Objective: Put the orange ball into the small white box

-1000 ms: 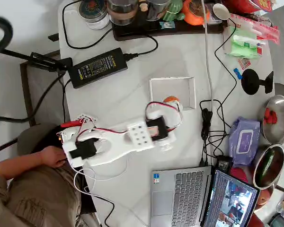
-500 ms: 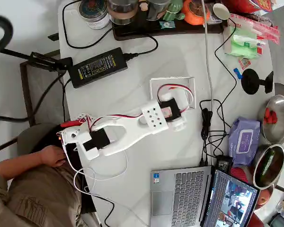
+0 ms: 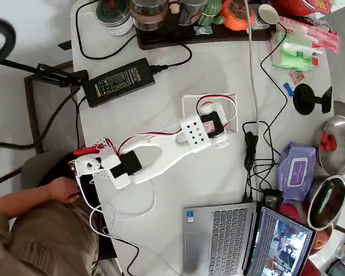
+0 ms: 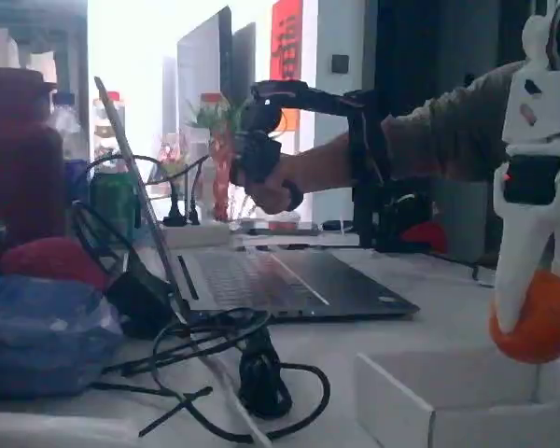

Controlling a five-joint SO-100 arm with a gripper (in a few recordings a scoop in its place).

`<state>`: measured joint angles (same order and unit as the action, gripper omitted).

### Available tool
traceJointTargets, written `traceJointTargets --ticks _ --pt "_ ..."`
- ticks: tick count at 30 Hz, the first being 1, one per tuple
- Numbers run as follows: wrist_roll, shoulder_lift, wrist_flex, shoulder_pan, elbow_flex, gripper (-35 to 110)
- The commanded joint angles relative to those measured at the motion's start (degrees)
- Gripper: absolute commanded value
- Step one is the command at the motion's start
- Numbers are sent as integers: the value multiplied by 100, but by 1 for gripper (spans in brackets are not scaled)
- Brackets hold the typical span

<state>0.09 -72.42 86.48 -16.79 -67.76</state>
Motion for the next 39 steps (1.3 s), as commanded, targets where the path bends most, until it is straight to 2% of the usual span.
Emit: traceJointTargets --ticks 1,12,21,34,39 --pt "26 -97 0 -26 141 10" --pt "26 -88 18 -26 53 11" --pt "18 -88 105 -35 53 32" --pt "26 -246 114 62 114 33" --pt "26 -1081 123 70 53 32"
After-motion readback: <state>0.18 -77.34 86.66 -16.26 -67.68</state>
